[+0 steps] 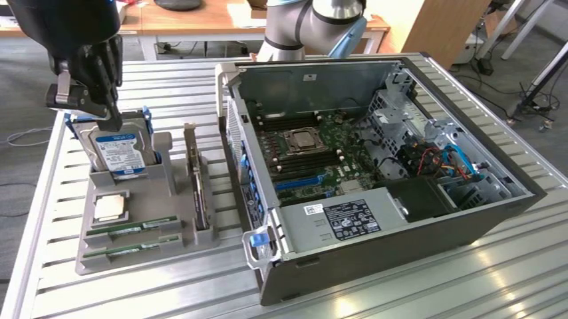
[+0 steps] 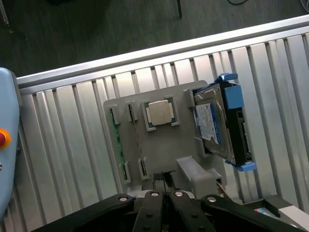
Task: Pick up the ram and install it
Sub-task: 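Pick up the ram and move it above insertion slot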
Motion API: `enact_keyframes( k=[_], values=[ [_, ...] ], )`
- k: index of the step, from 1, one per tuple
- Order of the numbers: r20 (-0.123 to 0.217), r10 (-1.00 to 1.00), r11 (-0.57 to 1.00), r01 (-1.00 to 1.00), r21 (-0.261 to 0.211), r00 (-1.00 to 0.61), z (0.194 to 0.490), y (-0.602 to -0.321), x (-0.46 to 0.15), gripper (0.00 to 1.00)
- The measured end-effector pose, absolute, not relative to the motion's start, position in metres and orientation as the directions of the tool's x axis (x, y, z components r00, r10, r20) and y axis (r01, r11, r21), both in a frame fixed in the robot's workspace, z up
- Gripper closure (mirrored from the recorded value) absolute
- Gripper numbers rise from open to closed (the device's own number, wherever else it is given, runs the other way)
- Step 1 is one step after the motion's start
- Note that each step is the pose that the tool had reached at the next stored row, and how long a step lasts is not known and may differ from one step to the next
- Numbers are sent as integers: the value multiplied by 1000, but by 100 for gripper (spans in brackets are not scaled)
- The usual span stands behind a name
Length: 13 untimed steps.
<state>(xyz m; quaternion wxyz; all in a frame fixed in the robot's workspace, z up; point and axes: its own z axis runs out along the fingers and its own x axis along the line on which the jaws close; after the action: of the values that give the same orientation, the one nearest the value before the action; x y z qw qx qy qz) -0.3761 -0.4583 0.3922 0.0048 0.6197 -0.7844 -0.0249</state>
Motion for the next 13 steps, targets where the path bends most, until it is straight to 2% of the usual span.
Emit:
enact_keyframes(
  k=[13],
  values=[
    [-23, -991, 133, -990, 45, -135, 392, -458, -376, 89]
  ],
)
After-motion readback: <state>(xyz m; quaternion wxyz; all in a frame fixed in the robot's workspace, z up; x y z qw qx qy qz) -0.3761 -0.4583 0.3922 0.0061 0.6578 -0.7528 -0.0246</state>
